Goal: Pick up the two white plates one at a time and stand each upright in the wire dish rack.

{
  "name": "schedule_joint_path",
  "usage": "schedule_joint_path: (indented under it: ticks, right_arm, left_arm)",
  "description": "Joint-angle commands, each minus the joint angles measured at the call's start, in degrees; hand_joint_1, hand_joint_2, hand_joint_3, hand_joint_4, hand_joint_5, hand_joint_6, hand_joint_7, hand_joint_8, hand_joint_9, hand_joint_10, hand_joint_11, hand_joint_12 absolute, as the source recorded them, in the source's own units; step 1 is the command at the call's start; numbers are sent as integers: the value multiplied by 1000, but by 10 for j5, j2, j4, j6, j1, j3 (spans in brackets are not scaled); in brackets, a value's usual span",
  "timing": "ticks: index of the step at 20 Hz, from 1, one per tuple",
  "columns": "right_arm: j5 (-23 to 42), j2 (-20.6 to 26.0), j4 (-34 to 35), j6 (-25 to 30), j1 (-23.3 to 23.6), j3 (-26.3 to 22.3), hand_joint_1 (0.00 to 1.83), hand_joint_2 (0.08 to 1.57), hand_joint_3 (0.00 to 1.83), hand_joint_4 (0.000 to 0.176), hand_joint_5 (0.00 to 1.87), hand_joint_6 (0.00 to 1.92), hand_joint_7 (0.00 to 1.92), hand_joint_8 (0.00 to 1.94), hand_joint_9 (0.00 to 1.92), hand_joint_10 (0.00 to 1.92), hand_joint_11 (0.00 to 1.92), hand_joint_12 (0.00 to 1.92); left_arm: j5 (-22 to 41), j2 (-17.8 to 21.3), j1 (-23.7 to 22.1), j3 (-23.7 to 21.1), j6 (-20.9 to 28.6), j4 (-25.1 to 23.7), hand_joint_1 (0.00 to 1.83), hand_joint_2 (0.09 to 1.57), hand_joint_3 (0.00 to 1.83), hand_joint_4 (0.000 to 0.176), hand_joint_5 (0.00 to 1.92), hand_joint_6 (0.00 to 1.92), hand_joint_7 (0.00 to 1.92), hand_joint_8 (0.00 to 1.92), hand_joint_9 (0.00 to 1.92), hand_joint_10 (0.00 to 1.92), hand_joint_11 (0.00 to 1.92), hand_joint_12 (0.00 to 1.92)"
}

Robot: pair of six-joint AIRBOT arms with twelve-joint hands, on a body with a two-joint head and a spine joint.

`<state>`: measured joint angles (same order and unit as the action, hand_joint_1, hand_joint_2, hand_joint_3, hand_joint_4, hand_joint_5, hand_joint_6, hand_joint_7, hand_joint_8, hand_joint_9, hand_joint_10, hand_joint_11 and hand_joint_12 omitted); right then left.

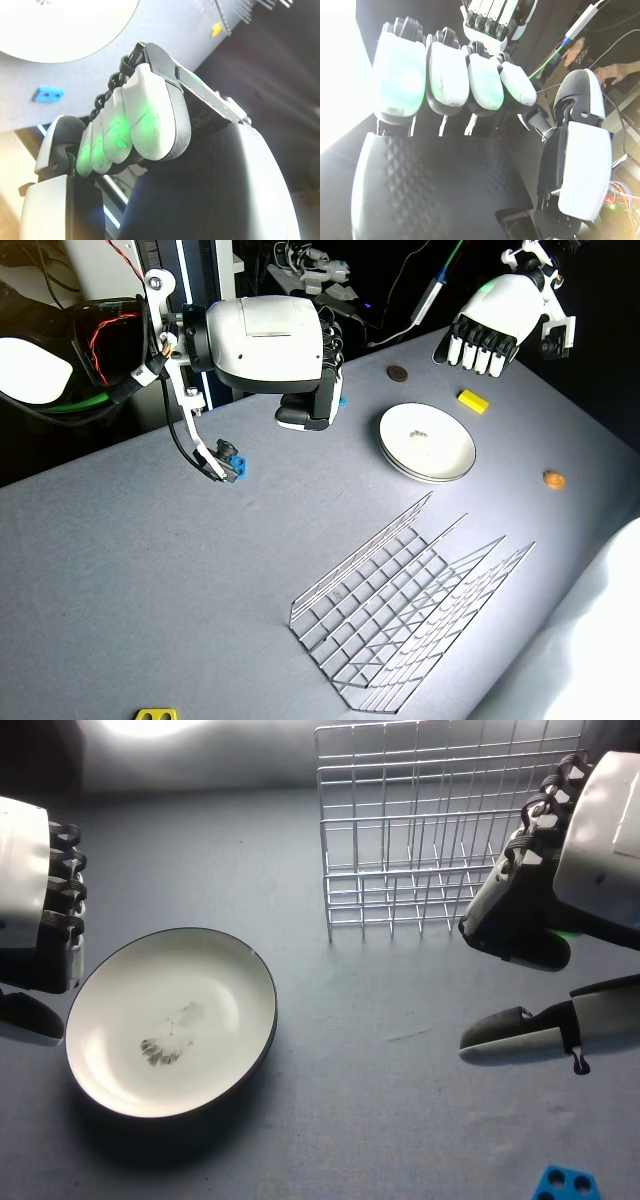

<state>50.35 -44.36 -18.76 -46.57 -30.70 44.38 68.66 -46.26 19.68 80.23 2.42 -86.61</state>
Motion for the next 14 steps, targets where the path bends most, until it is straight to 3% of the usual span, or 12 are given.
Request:
schedule_joint_path:
  ticks: [1, 2, 3, 9, 14]
  right_arm:
    - [72, 2, 12, 0, 2, -2, 0, 1144, 229, 0, 6, 27, 0, 19, 0, 0, 0, 0]
    - [72, 2, 12, 0, 2, -2, 0, 1144, 229, 0, 6, 27, 0, 19, 0, 0, 0, 0]
    - [72, 2, 12, 0, 2, -2, 0, 1211, 75, 0, 12, 1, 0, 0, 0, 0, 0, 0]
    - [73, 2, 9, 0, 2, -2, 0, 1234, 19, 0, 33, 2, 22, 6, 0, 0, 0, 0]
    - [73, 1, 4, -2, 2, -2, 0, 1244, 18, 0, 3, 1, 0, 0, 0, 0, 0, 0]
  left_arm:
    - [22, 0, -6, 5, -1, 42, 0, 1103, 254, 0, 166, 41, 134, 25, 83, 33, 34, 19]
    - [23, -1, -6, 6, -1, 42, 0, 1103, 254, 0, 166, 41, 134, 25, 83, 33, 34, 19]
    - [23, -2, -6, 8, 1, 42, 0, 1204, 40, 0, 171, 4, 140, 4, 98, 2, 23, 29]
    - [29, -4, -7, 15, 24, 37, 0, 1207, 12, 0, 124, 1, 88, 2, 44, 3, 0, 0]
    - [30, -13, -12, 29, 35, -1, 0, 1185, 0, 0, 69, 0, 35, 2, 2, 1, 0, 0]
